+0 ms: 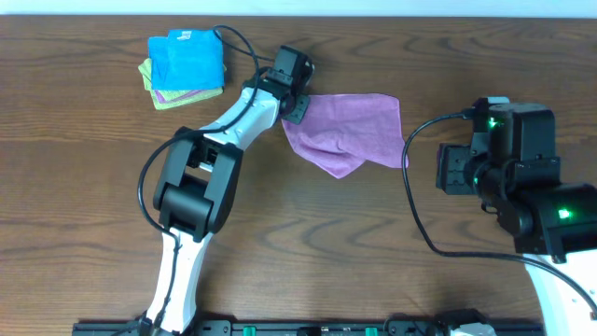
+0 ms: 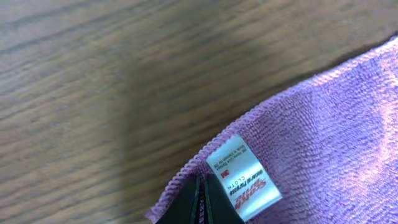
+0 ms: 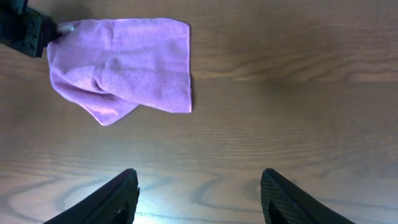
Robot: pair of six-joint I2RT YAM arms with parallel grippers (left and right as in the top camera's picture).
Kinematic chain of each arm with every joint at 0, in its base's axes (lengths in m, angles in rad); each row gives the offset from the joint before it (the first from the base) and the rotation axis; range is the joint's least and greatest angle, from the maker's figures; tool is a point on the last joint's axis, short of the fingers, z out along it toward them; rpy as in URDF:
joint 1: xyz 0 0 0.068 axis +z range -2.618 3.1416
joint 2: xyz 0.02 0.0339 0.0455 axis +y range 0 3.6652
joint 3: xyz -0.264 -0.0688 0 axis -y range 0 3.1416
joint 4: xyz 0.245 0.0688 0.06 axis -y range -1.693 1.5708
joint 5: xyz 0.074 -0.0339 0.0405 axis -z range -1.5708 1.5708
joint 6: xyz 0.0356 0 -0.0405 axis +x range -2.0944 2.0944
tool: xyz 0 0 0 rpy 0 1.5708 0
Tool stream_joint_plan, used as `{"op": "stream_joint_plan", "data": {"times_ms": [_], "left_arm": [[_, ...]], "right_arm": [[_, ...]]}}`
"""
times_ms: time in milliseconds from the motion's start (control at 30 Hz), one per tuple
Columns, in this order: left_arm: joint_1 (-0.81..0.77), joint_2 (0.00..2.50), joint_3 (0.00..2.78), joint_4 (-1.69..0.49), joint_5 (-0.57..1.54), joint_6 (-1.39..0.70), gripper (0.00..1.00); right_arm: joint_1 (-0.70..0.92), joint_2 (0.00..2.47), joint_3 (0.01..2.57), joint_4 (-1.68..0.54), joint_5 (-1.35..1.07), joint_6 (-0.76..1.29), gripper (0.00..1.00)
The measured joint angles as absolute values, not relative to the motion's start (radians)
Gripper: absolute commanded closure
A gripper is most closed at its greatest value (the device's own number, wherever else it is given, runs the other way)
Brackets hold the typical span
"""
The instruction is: Fold the cloth
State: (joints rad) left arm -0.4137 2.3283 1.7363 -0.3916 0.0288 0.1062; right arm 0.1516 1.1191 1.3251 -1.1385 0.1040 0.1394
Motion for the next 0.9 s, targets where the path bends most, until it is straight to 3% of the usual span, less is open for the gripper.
{"op": "stream_joint_plan", "data": {"times_ms": [700, 900], "left_arm": [[-0.408, 2.368, 1.769, -0.319, -0.040, 0.143, 0.94], [-0.400, 2.374, 1.811, -0.418, -0.062, 0.155, 0.94]], "right_arm": [[0.152, 1.132, 1.325, -1.117, 0.104, 0.136, 0.36], [0.152, 1.235, 1.325, -1.110, 0.098, 0.132, 0.38]]}}
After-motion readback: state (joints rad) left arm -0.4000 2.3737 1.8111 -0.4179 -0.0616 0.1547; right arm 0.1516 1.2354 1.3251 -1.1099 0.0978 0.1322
